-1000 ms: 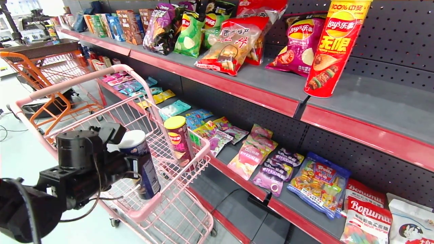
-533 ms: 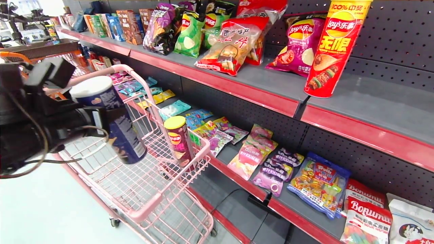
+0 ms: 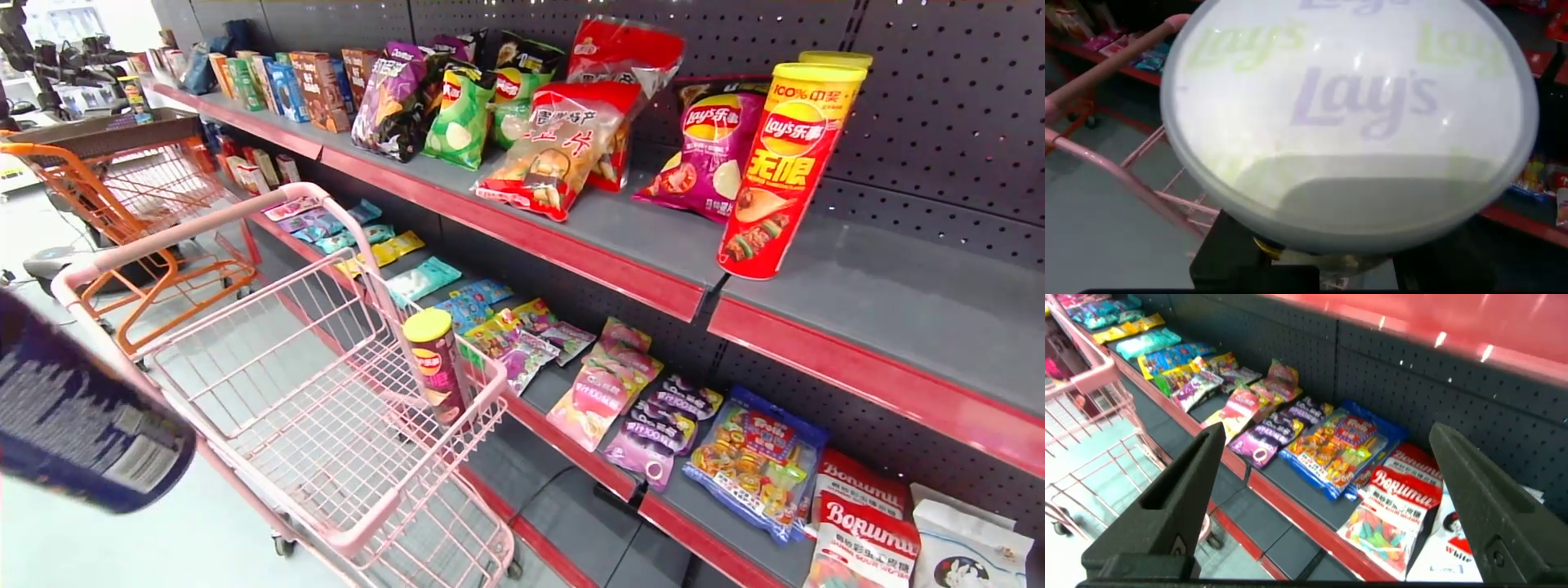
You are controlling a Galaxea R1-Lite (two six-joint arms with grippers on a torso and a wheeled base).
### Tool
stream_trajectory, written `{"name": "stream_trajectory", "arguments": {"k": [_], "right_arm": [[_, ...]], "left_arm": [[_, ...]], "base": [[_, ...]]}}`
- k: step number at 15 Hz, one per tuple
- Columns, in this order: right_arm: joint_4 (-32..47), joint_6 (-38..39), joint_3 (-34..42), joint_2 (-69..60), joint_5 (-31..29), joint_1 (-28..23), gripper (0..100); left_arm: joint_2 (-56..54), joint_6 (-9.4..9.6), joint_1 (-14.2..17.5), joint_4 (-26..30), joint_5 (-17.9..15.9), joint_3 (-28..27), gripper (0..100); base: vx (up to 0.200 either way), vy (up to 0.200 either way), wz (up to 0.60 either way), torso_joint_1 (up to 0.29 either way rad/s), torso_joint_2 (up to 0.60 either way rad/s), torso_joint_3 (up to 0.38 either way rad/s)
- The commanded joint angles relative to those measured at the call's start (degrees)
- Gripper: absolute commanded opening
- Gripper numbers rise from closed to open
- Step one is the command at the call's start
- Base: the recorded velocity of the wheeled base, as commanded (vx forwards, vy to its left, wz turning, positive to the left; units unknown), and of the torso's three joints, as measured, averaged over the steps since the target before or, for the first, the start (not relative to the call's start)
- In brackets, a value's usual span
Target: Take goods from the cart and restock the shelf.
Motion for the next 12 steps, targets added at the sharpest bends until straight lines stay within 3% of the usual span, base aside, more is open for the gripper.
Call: {"name": "stream_trajectory", "arguments": {"k": [1, 3, 4, 8, 10, 11, 12], "right_arm": [[0.0, 0.0, 0.0, 0.1, 0.0, 0.0, 100], [0.0, 0.0, 0.0, 0.1, 0.0, 0.0, 100], [0.0, 0.0, 0.0, 0.1, 0.0, 0.0, 100], [0.0, 0.0, 0.0, 0.1, 0.0, 0.0, 100], [0.0, 0.0, 0.0, 0.1, 0.0, 0.0, 100], [0.0, 0.1, 0.0, 0.1, 0.0, 0.0, 100], [0.0, 0.0, 0.0, 0.1, 0.0, 0.0, 100]], "left_arm": [[-18.5, 3.38, 0.0, 6.3, 0.2, 8.3, 0], [-26.2, 7.25, 0.3, 9.0, 2.3, 13.1, 0], [-28.6, 8.04, 0.2, 9.9, 3.0, 14.7, 0], [-30.8, 7.43, 0.1, 9.6, 2.7, 16.4, 0], [-31.3, 6.37, -0.1, 9.4, 2.6, 17.1, 0], [-33.1, 4.61, -0.1, 9.4, 3.0, 18.8, 0], [-33.9, 4.7, 0.1, 9.6, 3.5, 19.2, 0]], "base": [[0.0, 0.0, 0.0, 0.188, -0.54, -0.354], [0.0, 0.0, 0.0, 0.195, -0.57, -0.359], [0.0, 0.0, 0.0, 0.227, -0.58, -0.369], [0.0, 0.0, 0.0, 0.233, -0.6, -0.367], [0.0, 0.0, 0.0, 0.19, -0.45, -0.276], [0.0, 0.0, 0.0, 0.071, -0.16, -0.1], [0.0, 0.0, -0.6, 0.027, -0.06, -0.036]]}}
